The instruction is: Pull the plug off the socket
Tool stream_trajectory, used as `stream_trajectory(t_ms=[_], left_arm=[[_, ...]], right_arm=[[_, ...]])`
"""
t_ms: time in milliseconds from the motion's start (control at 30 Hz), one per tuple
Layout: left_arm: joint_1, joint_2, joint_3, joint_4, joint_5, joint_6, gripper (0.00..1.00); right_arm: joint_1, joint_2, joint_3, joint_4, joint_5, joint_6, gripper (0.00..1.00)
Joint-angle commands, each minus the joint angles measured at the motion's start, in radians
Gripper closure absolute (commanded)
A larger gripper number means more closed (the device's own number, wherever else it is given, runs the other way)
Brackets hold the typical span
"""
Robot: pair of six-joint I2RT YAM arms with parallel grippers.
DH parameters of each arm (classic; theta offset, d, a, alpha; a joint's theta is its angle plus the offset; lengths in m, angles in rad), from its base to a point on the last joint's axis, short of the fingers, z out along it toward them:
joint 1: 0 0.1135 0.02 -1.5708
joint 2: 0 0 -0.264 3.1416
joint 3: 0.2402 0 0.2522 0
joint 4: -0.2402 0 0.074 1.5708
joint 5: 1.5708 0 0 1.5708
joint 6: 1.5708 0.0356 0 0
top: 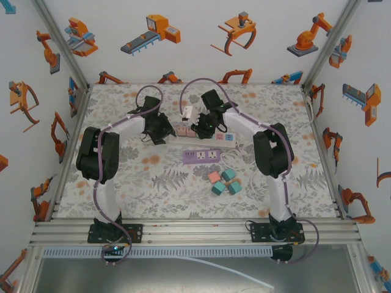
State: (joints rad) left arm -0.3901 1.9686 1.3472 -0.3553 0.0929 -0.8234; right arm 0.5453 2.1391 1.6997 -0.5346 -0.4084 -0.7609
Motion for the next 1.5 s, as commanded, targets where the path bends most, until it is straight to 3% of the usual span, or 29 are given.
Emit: stream_trajectory(t_ms=[0, 167, 400, 633, 900, 1300, 1467], left_arm=[[0.004, 0.050, -0.017, -0.055, -0.058, -0.011, 0.46], [0.003, 0.058, -0.029, -0.057, -0.064, -0.025, 0.47], [0.005, 0.050, -0.038, -0.068, -0.086, -0.024, 0.47], [0.003, 0.051, -0.043, -0.062, -0.076, -0.031, 0.48], [0.004, 0.029, -0.046, -0.061, -0.074, -0.026, 0.48], [0.005, -0.151, -0.025, -0.084, -0.100, 0.025, 0.40], [0.005, -0.266, -0.014, -0.090, -0.108, 0.063, 0.40]], right_arm=[[0.004, -0.017, 0.036, -0.008, -0.066, -0.011, 0.89], [0.004, -0.031, 0.057, -0.013, -0.093, -0.006, 1.00], [-0.028, -0.024, 0.080, -0.014, -0.176, 0.050, 1.00], [0.005, -0.014, 0.088, -0.047, -0.055, -0.046, 1.00], [0.005, -0.041, 0.094, -0.038, -0.072, -0.026, 1.00], [0.005, -0.265, -0.006, 0.113, -0.065, 0.137, 1.00], [0.004, -0.401, -0.096, 0.251, -0.044, 0.298, 1.00]])
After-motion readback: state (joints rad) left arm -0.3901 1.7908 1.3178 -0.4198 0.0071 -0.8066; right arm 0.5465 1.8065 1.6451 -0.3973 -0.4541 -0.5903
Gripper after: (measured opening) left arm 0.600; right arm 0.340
